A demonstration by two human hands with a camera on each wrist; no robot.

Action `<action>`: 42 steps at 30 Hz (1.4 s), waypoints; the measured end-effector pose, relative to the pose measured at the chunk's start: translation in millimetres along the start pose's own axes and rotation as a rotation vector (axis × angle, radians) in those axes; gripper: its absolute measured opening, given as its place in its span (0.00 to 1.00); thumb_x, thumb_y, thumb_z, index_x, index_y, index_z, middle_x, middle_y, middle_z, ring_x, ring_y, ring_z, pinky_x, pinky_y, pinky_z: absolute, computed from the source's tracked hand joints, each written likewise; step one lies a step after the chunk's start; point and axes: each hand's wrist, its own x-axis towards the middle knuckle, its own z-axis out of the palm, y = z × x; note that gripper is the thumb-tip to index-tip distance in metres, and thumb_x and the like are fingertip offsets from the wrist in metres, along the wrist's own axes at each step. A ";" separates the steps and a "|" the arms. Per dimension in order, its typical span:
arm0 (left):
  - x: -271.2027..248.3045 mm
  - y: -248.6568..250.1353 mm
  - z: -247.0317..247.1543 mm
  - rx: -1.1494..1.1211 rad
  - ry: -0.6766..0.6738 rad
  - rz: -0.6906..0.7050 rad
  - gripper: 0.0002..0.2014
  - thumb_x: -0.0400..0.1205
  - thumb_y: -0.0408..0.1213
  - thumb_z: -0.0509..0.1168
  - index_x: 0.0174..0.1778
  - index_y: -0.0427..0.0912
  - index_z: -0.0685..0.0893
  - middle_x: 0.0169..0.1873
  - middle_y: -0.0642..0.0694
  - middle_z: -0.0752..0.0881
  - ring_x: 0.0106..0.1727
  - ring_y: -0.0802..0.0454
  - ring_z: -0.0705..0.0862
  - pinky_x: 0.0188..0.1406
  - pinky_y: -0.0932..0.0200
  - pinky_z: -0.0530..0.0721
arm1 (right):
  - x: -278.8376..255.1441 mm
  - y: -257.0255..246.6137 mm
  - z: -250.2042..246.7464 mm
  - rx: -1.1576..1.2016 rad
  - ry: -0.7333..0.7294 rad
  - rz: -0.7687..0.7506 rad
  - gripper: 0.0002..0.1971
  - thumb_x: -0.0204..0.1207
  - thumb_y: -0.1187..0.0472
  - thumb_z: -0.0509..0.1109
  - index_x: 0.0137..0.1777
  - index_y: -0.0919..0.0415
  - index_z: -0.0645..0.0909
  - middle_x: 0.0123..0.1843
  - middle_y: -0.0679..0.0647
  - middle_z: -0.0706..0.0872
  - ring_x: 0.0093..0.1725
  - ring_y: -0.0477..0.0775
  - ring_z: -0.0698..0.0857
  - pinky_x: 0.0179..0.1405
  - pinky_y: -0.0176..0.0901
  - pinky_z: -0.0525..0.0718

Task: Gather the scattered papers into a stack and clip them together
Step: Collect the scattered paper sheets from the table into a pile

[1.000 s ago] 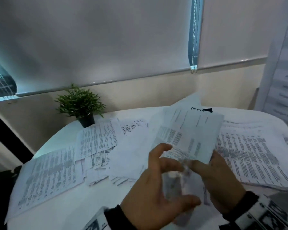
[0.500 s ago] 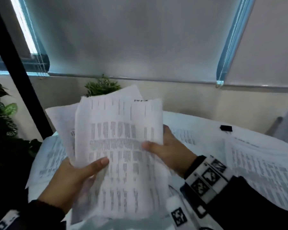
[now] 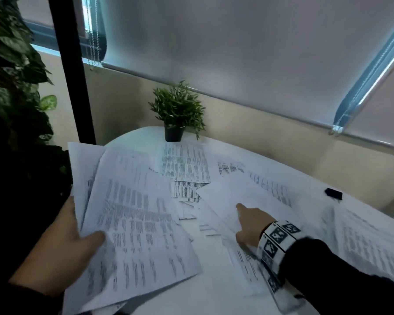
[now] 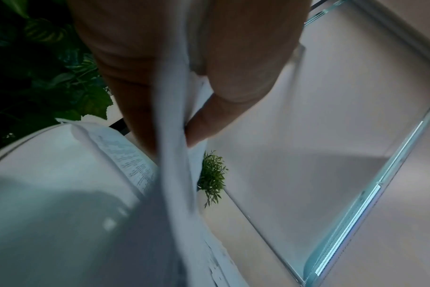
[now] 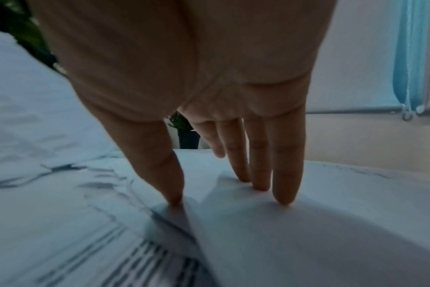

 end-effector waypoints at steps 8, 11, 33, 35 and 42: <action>13.2 -12.7 -14.0 0.062 0.008 0.019 0.41 0.73 0.25 0.74 0.76 0.56 0.61 0.59 0.50 0.81 0.58 0.43 0.82 0.63 0.32 0.79 | -16.5 -28.3 -13.6 -0.246 0.155 0.062 0.05 0.77 0.58 0.61 0.51 0.56 0.72 0.55 0.56 0.81 0.53 0.58 0.82 0.45 0.44 0.76; 17.8 -18.2 -13.9 0.094 -0.028 0.020 0.27 0.74 0.30 0.74 0.64 0.57 0.76 0.54 0.50 0.87 0.55 0.43 0.86 0.60 0.34 0.83 | -27.9 -34.5 -63.9 -0.107 0.308 -0.005 0.03 0.79 0.59 0.59 0.46 0.57 0.73 0.44 0.56 0.78 0.46 0.60 0.81 0.43 0.45 0.76; 32.8 -51.1 -7.9 0.115 0.001 -0.142 0.23 0.65 0.32 0.80 0.54 0.43 0.82 0.52 0.38 0.88 0.53 0.38 0.85 0.61 0.37 0.81 | -28.7 -56.3 -14.0 0.048 0.114 -0.018 0.45 0.74 0.60 0.67 0.82 0.49 0.39 0.76 0.60 0.66 0.79 0.64 0.59 0.73 0.58 0.69; 35.6 -46.9 -15.1 0.145 0.036 -0.088 0.24 0.62 0.37 0.76 0.54 0.44 0.82 0.49 0.40 0.87 0.52 0.40 0.84 0.62 0.38 0.80 | -26.1 -45.5 -9.4 -0.090 -0.026 0.065 0.48 0.72 0.60 0.68 0.82 0.49 0.35 0.72 0.62 0.70 0.73 0.65 0.68 0.65 0.58 0.77; 37.1 -43.6 -19.8 0.117 0.037 -0.056 0.19 0.74 0.22 0.72 0.58 0.42 0.79 0.52 0.42 0.85 0.55 0.39 0.83 0.63 0.38 0.78 | -24.7 -33.4 3.3 -0.151 0.042 0.031 0.25 0.73 0.64 0.61 0.71 0.58 0.63 0.35 0.49 0.70 0.41 0.55 0.77 0.35 0.43 0.75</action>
